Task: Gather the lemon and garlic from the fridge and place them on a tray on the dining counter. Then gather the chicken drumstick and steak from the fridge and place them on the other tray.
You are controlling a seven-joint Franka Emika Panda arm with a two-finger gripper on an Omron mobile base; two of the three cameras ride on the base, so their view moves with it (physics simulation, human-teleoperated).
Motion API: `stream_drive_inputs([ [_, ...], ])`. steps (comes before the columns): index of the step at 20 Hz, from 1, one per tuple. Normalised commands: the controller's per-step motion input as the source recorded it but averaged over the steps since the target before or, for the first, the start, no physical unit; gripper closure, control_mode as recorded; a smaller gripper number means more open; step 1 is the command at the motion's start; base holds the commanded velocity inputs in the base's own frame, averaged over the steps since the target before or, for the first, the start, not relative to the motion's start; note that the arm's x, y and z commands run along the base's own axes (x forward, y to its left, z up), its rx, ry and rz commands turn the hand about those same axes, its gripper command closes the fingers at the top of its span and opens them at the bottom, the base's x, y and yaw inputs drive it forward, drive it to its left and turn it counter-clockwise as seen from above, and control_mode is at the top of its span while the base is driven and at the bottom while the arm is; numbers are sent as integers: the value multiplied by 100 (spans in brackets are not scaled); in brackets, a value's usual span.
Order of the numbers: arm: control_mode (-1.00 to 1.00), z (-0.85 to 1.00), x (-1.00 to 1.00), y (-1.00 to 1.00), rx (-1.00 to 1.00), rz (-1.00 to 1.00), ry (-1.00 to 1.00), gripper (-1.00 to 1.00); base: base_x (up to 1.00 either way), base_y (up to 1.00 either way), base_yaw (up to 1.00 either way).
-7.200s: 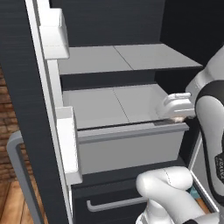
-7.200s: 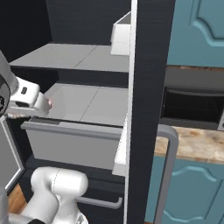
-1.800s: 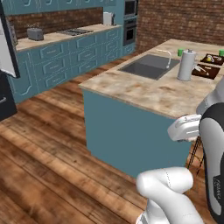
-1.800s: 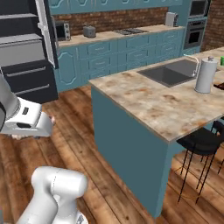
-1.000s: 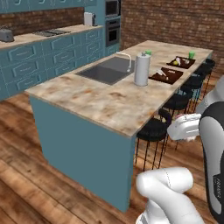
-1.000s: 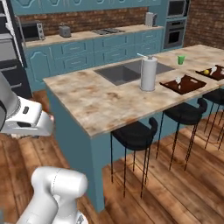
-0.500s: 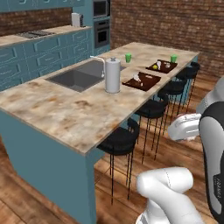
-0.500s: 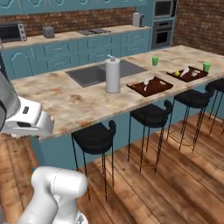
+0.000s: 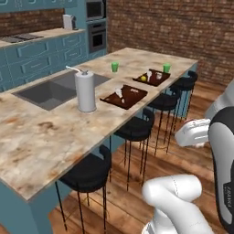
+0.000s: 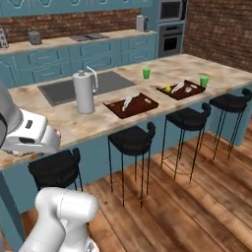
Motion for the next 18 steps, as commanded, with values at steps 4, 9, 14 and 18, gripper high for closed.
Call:
stream_drive_inputs([
  [4,100,0,0,0,0,0,0,100,84,-92,13],
  [9,100,0,0,0,0,0,0,100,70,-84,18],
  [14,100,0,0,0,0,0,0,100,58,-69,25],
  [18,100,0,0,0,0,0,0,100,53,-53,33],
])
